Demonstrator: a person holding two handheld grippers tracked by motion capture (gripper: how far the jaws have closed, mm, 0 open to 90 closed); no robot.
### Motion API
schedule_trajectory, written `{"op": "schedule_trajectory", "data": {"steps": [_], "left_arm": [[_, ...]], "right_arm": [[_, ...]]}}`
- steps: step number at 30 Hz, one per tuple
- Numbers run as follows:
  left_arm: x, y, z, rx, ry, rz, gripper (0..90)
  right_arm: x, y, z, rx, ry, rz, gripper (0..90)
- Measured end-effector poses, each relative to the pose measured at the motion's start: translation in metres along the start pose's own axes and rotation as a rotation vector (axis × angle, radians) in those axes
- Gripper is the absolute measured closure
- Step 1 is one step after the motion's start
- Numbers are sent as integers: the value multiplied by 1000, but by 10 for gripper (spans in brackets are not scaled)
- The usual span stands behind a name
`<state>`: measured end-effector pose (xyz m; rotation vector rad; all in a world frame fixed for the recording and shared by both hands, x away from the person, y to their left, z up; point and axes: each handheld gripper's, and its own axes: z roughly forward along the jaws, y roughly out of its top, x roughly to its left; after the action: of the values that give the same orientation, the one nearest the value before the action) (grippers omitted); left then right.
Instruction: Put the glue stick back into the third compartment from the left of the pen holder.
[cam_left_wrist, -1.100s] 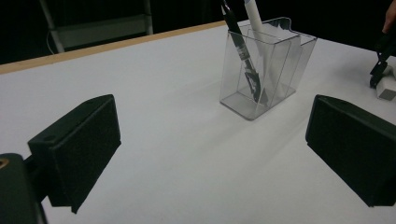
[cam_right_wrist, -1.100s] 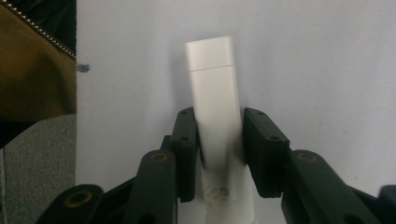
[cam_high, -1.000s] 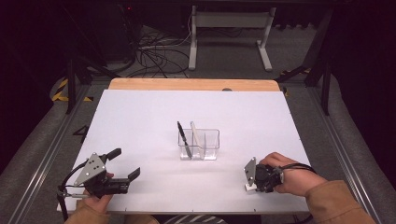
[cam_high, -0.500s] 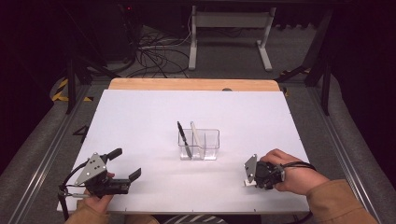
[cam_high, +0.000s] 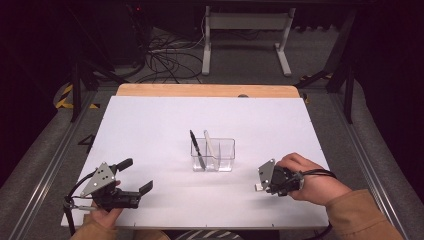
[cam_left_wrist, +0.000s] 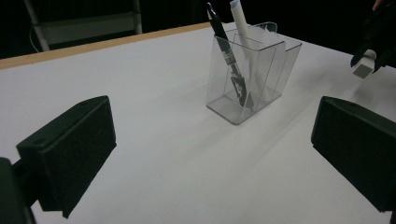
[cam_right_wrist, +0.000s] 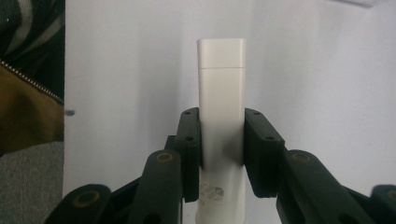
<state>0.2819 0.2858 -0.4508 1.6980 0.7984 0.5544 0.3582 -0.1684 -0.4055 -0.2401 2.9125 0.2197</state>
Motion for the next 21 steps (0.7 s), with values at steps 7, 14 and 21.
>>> {"op": "schedule_trajectory", "data": {"steps": [7, 14, 21], "left_arm": [[0, 0, 0, 4, -6, -5, 18], [-4, 3, 3, 4, -63, -4, 20], [-14, 15, 12, 0, -138, 2, 27]], "right_arm": [[-2, 2, -5, -23, -25, 14, 702], [-3, 6, -12, -64, -69, -5, 702], [-3, 16, -18, -49, -100, -39, 702]]}}
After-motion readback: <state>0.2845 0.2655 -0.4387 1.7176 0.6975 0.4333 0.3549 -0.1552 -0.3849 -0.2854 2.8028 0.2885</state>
